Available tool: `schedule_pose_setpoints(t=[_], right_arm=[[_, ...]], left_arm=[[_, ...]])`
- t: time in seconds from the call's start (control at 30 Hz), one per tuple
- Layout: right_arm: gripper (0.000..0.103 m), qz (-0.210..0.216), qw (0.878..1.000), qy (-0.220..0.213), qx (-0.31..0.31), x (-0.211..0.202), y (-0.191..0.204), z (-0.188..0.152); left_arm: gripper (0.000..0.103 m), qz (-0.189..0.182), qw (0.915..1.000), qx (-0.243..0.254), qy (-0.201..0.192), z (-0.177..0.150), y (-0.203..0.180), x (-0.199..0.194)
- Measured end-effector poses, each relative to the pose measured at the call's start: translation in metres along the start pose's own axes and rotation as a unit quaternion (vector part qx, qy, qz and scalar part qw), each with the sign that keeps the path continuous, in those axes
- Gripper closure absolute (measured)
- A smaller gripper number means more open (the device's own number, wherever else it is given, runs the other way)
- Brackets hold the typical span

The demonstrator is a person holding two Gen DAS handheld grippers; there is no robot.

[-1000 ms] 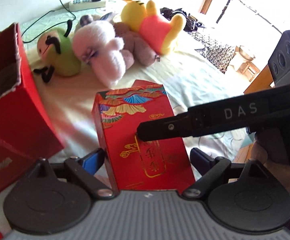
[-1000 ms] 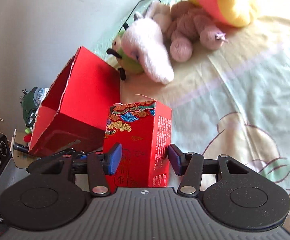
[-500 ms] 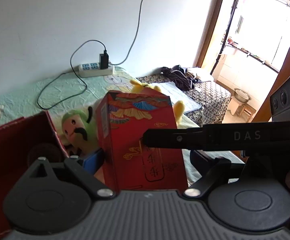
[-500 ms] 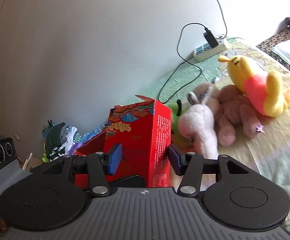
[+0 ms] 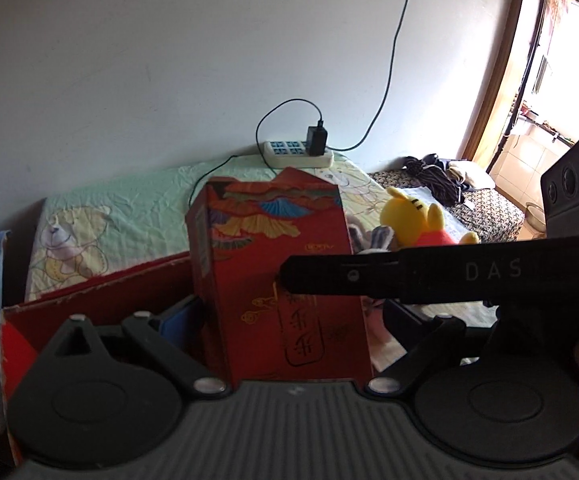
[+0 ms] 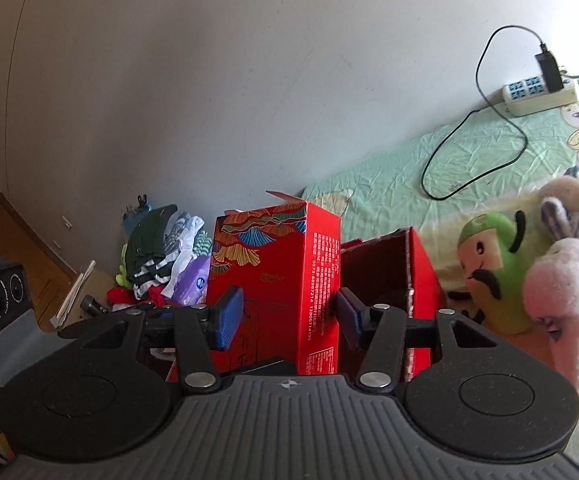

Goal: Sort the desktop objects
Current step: 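Lift the gift box with the right tool toward the red box, then carry the gift box with the right tool down into the red box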

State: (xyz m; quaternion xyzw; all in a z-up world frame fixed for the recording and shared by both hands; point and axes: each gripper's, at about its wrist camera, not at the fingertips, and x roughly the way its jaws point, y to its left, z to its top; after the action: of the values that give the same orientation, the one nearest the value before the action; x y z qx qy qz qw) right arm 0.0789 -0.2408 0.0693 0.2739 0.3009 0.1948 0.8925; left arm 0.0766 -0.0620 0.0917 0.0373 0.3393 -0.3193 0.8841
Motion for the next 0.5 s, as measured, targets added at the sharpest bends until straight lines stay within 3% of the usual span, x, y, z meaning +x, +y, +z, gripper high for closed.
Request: schedule_pose_setpoints(t=[0.27,0.5], right_arm=[[0.049,0.004,0.997,0.073,-0.004,0.062,0.006,-0.007],[0.049,-0.017,0.989,0.146,0.013,0.100,-0.003,-0.014]], left_arm=[[0.008,0.017,0.9979,-0.030,0.056,-0.024,0.049,0.024],[0.008,0.020,0.9906,-0.046,0.127,-0.037,0.077,0.059]])
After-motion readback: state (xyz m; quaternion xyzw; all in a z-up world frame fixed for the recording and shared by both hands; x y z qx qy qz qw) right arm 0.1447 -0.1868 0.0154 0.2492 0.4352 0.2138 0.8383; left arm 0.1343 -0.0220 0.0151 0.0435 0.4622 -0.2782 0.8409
